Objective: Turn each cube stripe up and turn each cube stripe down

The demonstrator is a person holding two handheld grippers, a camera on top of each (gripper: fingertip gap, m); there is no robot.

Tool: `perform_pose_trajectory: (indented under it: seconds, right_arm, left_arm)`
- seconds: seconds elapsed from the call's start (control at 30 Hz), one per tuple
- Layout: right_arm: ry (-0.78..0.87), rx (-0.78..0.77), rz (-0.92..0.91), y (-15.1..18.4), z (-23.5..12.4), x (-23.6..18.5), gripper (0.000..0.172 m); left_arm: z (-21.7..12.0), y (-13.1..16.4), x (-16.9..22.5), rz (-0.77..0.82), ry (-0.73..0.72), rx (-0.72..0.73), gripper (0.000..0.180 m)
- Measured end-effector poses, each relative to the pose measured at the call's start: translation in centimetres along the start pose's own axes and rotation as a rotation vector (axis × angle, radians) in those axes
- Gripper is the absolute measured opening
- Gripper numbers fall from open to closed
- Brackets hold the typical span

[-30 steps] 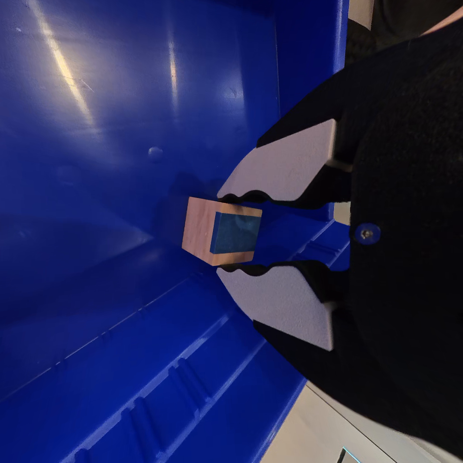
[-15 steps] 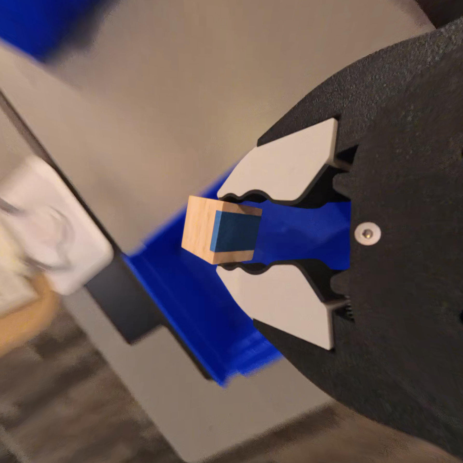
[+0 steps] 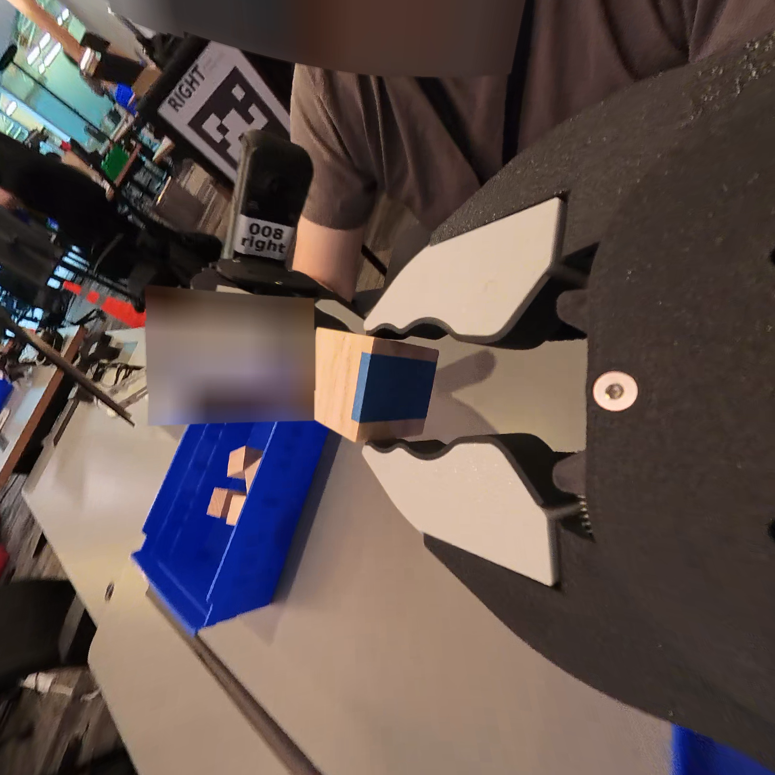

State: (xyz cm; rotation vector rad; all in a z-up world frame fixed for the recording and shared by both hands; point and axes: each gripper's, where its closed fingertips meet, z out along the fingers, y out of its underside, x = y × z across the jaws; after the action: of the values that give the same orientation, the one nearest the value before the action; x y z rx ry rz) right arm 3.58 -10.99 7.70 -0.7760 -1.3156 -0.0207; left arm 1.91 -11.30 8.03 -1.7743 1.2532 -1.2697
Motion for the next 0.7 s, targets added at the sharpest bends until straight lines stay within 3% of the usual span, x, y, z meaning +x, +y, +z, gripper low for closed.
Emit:
perform_pose_trajectory:
  seconds: [0.27, 0.47, 0.57, 0.7]
  right_arm:
    - [0.005, 0.050, -0.022, -1.0, 0.1, -1.0, 0.051]
    - [-0.048, 0.006, -0.007, -0.7, -1.0, 0.3, 0.045]
    - [-0.091, -0.181, 0.096, 2.7, -3.8, 4.5, 0.045]
    - [-0.292, -0.562, 0.568, 12.2, -12.5, 6.6, 0.045]
  left_arm:
    - [3.1, 0.9, 1.6, 0.012, 0.125, -0.052, 0.046]
    - [2.1, -0.2, 2.4, 0.066, 0.141, 0.013, 0.052]
    - [0.2, -1.0, 2.0, 0.130, 0.059, 0.058, 0.053]
    - [-2.5, -2.6, 2.5, 0.254, -0.035, 0.166, 0.058]
